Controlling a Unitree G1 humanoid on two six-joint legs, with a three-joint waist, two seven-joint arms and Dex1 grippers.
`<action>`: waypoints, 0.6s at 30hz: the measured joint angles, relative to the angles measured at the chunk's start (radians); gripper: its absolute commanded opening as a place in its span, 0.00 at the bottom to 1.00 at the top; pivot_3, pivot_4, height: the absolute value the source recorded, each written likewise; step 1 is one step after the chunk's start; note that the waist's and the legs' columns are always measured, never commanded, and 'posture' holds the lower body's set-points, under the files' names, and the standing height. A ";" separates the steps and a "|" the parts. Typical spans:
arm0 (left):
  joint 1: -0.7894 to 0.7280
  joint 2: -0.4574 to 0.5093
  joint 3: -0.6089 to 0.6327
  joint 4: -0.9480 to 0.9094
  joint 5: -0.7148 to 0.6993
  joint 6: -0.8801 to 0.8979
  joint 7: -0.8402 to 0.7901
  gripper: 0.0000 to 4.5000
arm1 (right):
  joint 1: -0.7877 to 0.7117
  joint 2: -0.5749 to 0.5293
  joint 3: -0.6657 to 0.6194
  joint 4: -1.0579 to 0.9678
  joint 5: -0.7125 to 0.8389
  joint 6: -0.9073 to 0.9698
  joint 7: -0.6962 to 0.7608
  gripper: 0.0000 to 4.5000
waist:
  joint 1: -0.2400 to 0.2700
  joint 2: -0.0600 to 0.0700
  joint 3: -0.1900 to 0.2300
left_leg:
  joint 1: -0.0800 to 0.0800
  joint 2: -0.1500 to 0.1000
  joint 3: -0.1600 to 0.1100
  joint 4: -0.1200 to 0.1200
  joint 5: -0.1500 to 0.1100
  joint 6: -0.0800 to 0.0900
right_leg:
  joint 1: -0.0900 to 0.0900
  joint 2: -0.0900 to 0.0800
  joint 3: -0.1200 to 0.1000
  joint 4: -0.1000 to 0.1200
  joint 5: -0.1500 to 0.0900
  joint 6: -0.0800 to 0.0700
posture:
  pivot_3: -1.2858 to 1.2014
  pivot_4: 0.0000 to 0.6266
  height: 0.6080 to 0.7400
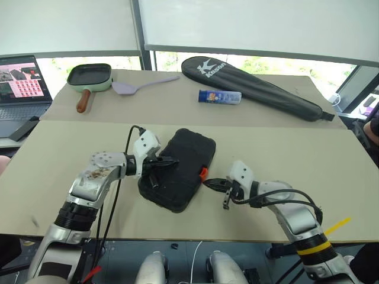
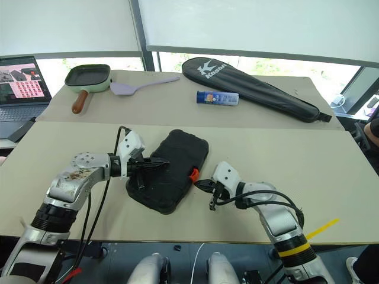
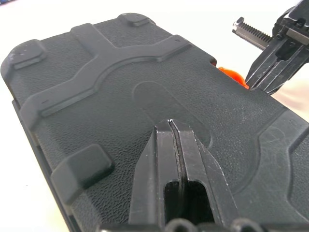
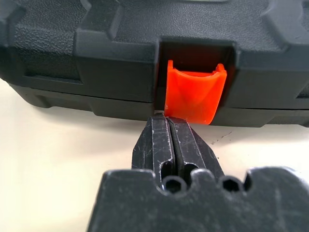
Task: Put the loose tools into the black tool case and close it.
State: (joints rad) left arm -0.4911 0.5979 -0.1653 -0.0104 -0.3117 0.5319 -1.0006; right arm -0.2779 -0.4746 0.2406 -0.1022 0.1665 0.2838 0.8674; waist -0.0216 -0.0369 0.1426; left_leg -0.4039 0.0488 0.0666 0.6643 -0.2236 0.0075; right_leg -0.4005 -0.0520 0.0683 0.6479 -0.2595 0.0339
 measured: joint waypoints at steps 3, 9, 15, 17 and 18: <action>0.001 0.006 -0.005 -0.006 0.001 0.002 -0.001 0.00 | -0.016 0.014 0.010 0.027 -0.012 -0.004 0.000 0.01 | -0.002 0.000 0.000 | 0.000 0.000 0.000 0.000 0.000 0.000 | 0.000 0.001 0.000 0.000 0.000 0.000 | 0.52 0.24 1.00; 0.002 0.007 -0.012 -0.013 0.002 0.002 -0.001 0.00 | -0.032 0.030 0.021 0.061 -0.038 -0.012 -0.001 0.01 | -0.002 0.000 0.000 | 0.000 0.001 0.000 0.000 0.000 0.000 | 0.000 0.001 0.001 0.000 0.000 0.000 | 0.52 0.24 1.00; 0.002 0.005 -0.021 -0.017 0.002 0.002 0.000 0.00 | -0.032 -0.031 0.013 0.039 -0.035 -0.003 0.024 0.01 | 0.004 0.002 -0.002 | 0.000 0.000 0.000 0.000 0.000 0.000 | 0.001 0.000 0.001 0.000 0.000 0.000 | 0.52 0.24 1.00; 0.003 0.006 -0.021 -0.017 0.002 0.002 0.000 0.00 | -0.032 -0.045 0.003 0.039 -0.035 0.000 0.024 0.01 | 0.004 0.003 -0.003 | 0.000 0.000 0.000 0.000 0.000 0.000 | 0.001 0.000 0.001 0.000 0.000 0.000 | 0.52 0.24 1.00; 0.004 0.006 -0.021 -0.017 0.002 0.002 0.000 0.00 | -0.035 -0.046 -0.001 0.039 -0.035 0.001 0.023 0.01 | 0.003 0.004 -0.003 | 0.000 0.000 0.000 0.000 0.000 0.000 | 0.001 0.000 0.001 0.000 0.000 0.000 | 0.52 0.24 1.00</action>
State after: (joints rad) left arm -0.4875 0.6037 -0.1862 -0.0270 -0.3100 0.5342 -1.0004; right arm -0.3134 -0.5208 0.2391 -0.0628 0.1319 0.2851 0.8909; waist -0.0183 -0.0332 0.1392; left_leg -0.4035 0.0488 0.0668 0.6642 -0.2236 0.0075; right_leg -0.4000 -0.0517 0.0692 0.6476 -0.2595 0.0336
